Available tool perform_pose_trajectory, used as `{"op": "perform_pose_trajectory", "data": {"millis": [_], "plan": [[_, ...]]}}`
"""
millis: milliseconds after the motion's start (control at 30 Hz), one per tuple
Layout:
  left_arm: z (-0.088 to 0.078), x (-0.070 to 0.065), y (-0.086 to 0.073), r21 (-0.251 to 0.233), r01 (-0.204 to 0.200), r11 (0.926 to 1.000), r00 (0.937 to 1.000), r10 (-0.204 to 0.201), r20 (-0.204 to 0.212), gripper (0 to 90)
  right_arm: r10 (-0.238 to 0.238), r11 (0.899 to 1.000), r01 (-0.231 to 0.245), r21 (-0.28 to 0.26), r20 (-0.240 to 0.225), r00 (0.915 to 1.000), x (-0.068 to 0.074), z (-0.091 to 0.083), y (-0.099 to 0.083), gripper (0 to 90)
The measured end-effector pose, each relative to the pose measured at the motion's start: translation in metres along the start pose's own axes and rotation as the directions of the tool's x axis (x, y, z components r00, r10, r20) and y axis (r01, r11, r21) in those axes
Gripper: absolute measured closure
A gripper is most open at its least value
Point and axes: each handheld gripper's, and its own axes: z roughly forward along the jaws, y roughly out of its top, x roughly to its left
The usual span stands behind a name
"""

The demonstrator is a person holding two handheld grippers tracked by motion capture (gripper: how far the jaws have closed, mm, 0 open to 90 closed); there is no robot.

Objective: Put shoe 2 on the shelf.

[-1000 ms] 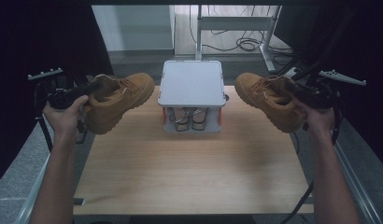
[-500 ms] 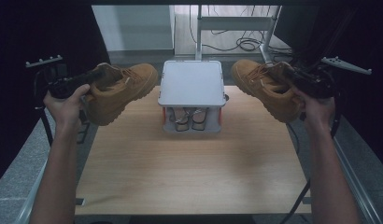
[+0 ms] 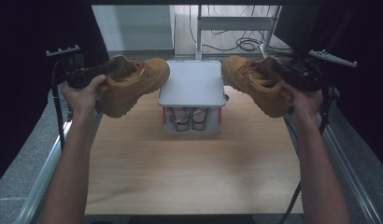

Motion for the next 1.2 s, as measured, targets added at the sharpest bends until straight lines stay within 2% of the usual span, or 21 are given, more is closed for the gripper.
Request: {"op": "perform_pose_trajectory", "data": {"millis": [167, 367, 500, 567, 633, 833, 1033, 1200], "plan": [[0.008, -0.004, 0.001, 0.004, 0.003, 1.0000, 1.0000, -0.004, 0.006, 76.0, 0.014, 1.000, -0.014, -0.003, -0.009, 0.9999, 0.006, 0.006, -0.001, 77.8], [0.021, -0.012, 0.001, 0.010, -0.015, 0.9998, 0.9999, 0.015, -0.001, 75.9, 0.019, 1.000, -0.019, -0.007, -0.018, 0.9997, 0.013, 0.014, 0.001, 77.7], [0.029, -0.014, 0.003, 0.010, 0.000, 1.0000, 0.9999, 0.000, 0.013, 76.0, 0.015, 1.000, -0.015, -0.014, -0.017, 0.9998, 0.019, 0.023, 0.003, 77.7], [0.032, -0.016, 0.004, 0.008, -0.002, 1.0000, 0.9999, 0.002, 0.014, 76.0, 0.028, 0.999, -0.029, -0.015, -0.019, 0.9994, 0.021, 0.026, 0.003, 77.7], [0.036, -0.019, 0.005, 0.003, -0.004, 1.0000, 0.9999, 0.004, 0.014, 75.9, 0.020, 1.000, -0.020, -0.016, -0.021, 0.9996, 0.023, 0.029, 0.003, 77.7], [0.052, -0.024, 0.010, -0.004, 0.011, 0.9999, 0.9998, -0.011, 0.014, 75.9, 0.041, 0.999, -0.041, -0.014, -0.020, 0.9990, 0.028, 0.041, 0.004, 77.7], [0.075, -0.025, 0.014, -0.012, 0.035, 0.9993, 0.9994, -0.035, 0.000, 75.8, 0.086, 0.996, -0.086, -0.034, -0.003, 0.9963, 0.036, 0.064, 0.004, 77.6], [0.095, -0.024, 0.018, -0.010, 0.043, 0.9990, 0.9991, -0.043, -0.005, 75.8, 0.098, 0.995, -0.098, -0.028, -0.003, 0.9952, 0.045, 0.087, 0.005, 77.7]]}}
